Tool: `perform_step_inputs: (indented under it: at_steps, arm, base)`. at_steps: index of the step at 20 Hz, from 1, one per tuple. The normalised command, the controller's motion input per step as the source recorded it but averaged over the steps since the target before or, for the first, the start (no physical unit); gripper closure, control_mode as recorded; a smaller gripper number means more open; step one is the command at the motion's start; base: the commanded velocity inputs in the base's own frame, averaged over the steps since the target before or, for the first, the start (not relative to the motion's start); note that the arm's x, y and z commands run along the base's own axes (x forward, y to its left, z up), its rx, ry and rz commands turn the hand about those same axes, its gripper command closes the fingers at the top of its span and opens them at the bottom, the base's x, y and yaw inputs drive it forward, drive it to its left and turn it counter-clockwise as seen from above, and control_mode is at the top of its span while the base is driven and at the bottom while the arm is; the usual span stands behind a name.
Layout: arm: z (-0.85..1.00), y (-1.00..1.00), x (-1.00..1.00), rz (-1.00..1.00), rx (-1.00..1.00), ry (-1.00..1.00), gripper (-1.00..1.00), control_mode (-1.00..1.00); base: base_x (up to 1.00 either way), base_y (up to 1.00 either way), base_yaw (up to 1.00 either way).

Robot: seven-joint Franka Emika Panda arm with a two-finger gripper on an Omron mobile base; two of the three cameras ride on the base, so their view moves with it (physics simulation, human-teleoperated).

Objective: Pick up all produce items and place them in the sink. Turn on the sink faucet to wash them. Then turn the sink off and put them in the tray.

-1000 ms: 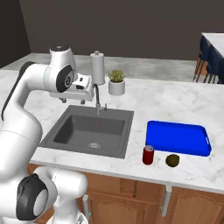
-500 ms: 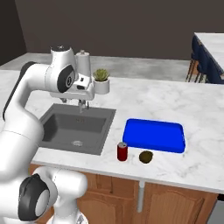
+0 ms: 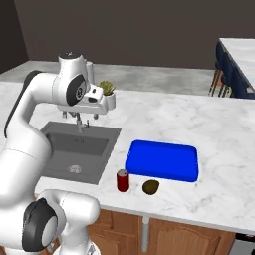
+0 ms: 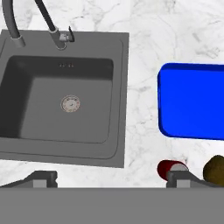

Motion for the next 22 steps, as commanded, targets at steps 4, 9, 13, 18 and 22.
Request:
perform_step_inputs:
  at_steps: [4, 9, 13, 18, 22]
  arm:
    - [0.0, 0.0, 0.0, 0.0, 0.0, 0.0, -1.0, 1.0]
    - [0.0, 0.0, 0.0, 0.0, 0.0, 0.0, -1.0, 1.0]
    - [0.0, 0.0, 0.0, 0.0, 0.0, 0.0, -1.0, 1.0]
    - [0.0, 0.0, 0.0, 0.0, 0.0, 0.0, -1.0, 1.0]
    - [0.0, -0.2, -0.16, -0.01, 0.01, -0.02, -1.0, -1.0]
  base:
    - [0.72, -0.12, -0.01]
    - [0.71, -0.04, -0.05]
    - [0.57, -0.05, -0.09]
    - [0.13, 0.0, -0.02]
    - [0.0, 0.0, 0.0]
